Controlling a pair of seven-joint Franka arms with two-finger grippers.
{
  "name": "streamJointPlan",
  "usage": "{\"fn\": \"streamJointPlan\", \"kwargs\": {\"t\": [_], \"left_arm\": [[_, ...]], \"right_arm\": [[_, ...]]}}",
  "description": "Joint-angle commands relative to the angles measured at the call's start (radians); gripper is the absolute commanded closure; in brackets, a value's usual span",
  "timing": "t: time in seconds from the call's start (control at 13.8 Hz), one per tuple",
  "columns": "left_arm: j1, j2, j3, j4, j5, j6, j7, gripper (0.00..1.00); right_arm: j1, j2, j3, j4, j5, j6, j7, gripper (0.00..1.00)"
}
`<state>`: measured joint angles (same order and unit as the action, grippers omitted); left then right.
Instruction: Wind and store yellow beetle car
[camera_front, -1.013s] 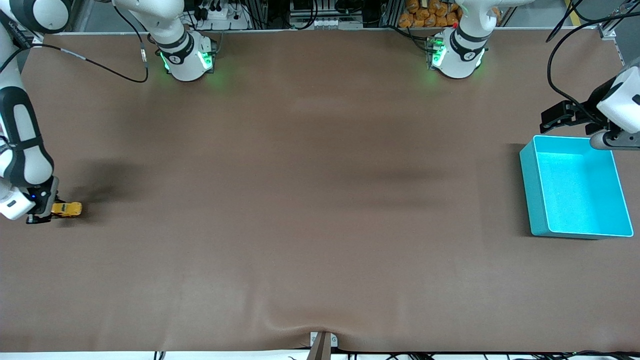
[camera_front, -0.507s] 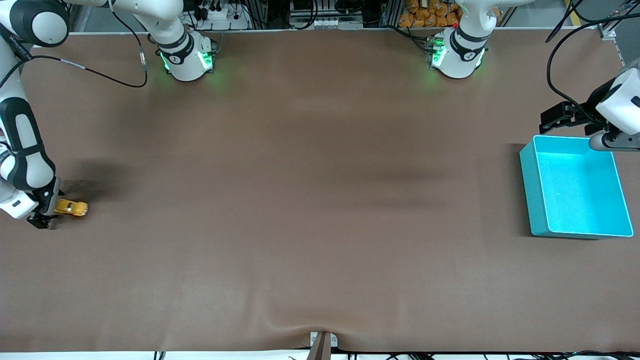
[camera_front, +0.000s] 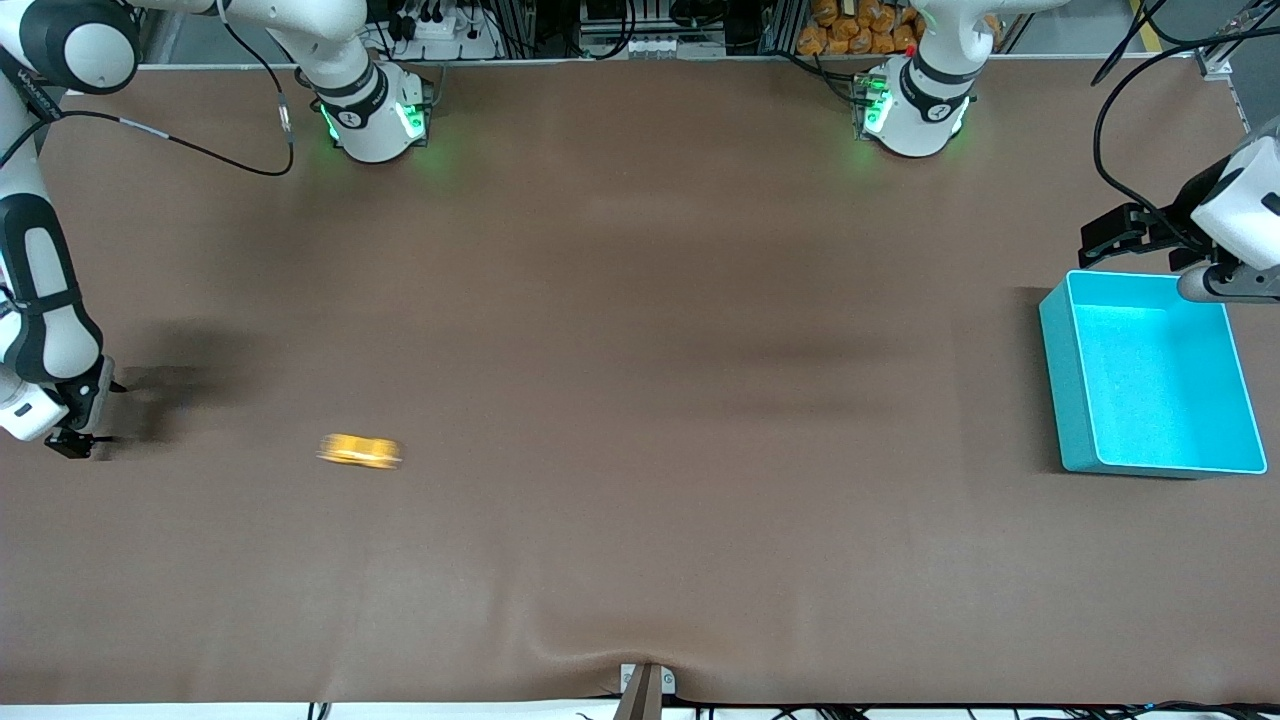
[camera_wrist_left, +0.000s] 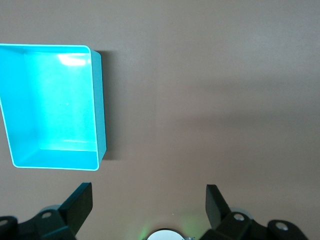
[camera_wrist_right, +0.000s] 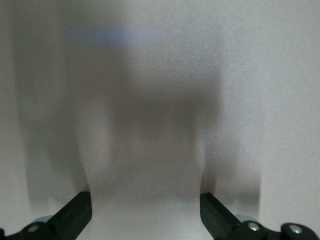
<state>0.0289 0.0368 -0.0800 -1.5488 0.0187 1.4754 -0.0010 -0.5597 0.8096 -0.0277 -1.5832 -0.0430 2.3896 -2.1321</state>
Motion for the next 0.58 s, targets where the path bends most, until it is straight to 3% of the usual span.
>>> {"fn": "streamJointPlan", "kwargs": {"t": [0.0, 0.51], "left_arm": [[0.003, 0.002, -0.004, -0.014, 0.018, 0.019, -0.010, 0.00], [0.011, 0.008, 0.000, -0.030, 0.018, 0.028, -0.008, 0.00]], "right_arm": [[0.015, -0.021, 0.012, 0.006, -0.008, -0.041, -0.011, 0.00], [0.121, -0.112, 0.015, 0.003, -0.005, -0.156, 0.020, 0.00]]}}
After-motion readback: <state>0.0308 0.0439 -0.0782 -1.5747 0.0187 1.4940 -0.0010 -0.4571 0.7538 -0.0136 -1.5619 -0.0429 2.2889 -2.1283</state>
